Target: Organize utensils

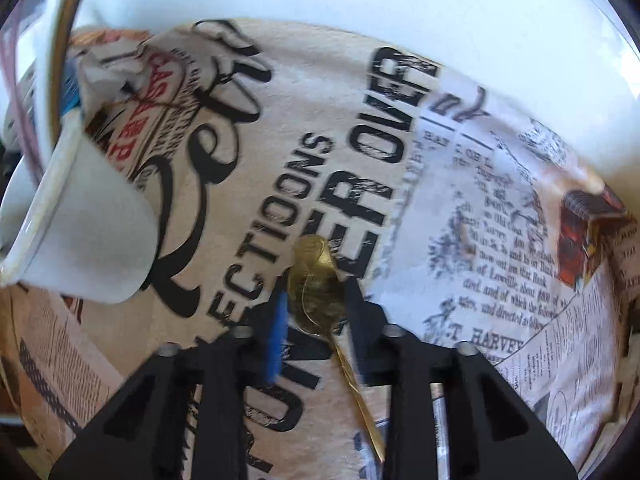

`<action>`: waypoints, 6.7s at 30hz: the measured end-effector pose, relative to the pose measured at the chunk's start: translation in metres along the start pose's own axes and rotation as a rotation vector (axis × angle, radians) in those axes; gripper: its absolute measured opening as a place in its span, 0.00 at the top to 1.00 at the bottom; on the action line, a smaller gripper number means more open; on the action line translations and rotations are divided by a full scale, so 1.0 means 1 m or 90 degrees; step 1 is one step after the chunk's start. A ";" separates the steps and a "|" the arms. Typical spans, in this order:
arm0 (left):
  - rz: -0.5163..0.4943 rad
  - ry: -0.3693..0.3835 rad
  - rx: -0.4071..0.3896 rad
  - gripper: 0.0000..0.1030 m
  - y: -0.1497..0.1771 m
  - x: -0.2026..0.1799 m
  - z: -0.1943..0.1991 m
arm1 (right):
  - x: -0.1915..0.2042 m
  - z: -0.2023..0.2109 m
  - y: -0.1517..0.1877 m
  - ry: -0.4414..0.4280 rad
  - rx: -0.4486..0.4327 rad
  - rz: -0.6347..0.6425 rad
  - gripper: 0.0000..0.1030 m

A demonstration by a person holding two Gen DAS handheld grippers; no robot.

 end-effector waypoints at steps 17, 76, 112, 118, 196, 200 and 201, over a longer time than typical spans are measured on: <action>-0.025 0.021 0.007 0.97 0.001 -0.010 0.001 | -0.088 0.066 0.059 -0.088 0.019 -0.127 0.95; -0.098 -0.015 -0.230 0.97 -0.098 0.000 -0.082 | -0.007 0.079 -0.048 -0.080 -0.154 -0.070 0.92; -0.148 -0.027 -0.043 0.83 -0.057 -0.003 -0.032 | 0.020 -0.035 -0.019 -0.135 0.017 -0.088 0.96; -0.125 -0.014 -0.031 0.83 -0.050 -0.003 -0.026 | 0.021 0.011 -0.011 -0.153 -0.057 -0.094 0.96; -0.204 0.007 -0.428 0.01 0.089 -0.060 0.338 | 0.116 0.408 0.189 0.053 -0.668 -0.027 0.00; -0.204 0.009 -0.425 0.01 0.094 -0.058 0.338 | 0.118 0.406 0.195 0.056 -0.662 -0.024 0.00; -0.203 0.008 -0.425 0.01 0.095 -0.058 0.339 | 0.119 0.405 0.196 0.058 -0.661 -0.023 0.00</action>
Point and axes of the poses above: each gripper's, at about its wrist camera, not at the fingertips, and z roughly against the way its jaws point, x to its left, y to its underside, the point moved 4 cm from there along -z, roughly the way its jaws point, and after that the axes turned 2 degrees about z, right-handed, at the moved point
